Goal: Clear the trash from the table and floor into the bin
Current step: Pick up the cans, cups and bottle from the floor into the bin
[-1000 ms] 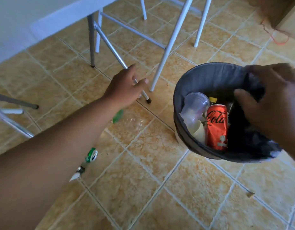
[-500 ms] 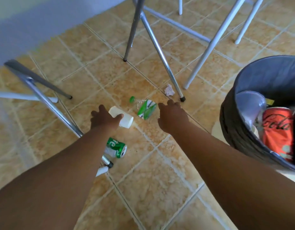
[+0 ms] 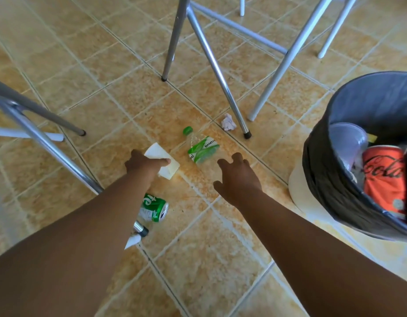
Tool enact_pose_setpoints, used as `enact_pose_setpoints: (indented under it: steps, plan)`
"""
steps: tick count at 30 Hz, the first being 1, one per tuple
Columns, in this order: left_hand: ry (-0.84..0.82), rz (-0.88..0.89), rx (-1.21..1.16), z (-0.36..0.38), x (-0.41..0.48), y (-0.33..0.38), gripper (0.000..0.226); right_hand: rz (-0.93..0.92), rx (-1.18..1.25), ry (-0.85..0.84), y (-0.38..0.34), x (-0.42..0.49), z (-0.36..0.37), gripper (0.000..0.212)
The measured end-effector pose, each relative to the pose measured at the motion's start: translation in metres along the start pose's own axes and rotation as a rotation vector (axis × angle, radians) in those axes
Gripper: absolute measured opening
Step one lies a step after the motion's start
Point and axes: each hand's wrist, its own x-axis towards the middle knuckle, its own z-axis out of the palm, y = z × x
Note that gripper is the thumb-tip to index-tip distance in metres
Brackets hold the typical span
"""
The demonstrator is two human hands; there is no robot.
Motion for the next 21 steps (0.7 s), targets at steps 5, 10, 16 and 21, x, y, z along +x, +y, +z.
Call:
enact_pose_setpoints:
  steps: [5, 10, 16, 21]
  plan:
    - [0.051, 0.111, -0.060, -0.005, -0.017, 0.031, 0.099, -0.018, -0.022, 0.162, -0.016, -0.020, -0.046, 0.044]
    - [0.112, 0.292, -0.185, -0.015, -0.050, 0.077, 0.101, -0.154, -0.080, 0.403, -0.025, -0.060, -0.131, 0.050]
    - [-0.013, 0.622, -0.304, -0.016, -0.128, 0.136, 0.092, -0.172, -0.165, 0.566, 0.040, -0.136, -0.250, 0.061]
    - [-0.205, 0.916, -0.314, 0.004, -0.215, 0.173, 0.057, 0.057, -0.025, 0.644, 0.132, -0.191, -0.289, 0.059]
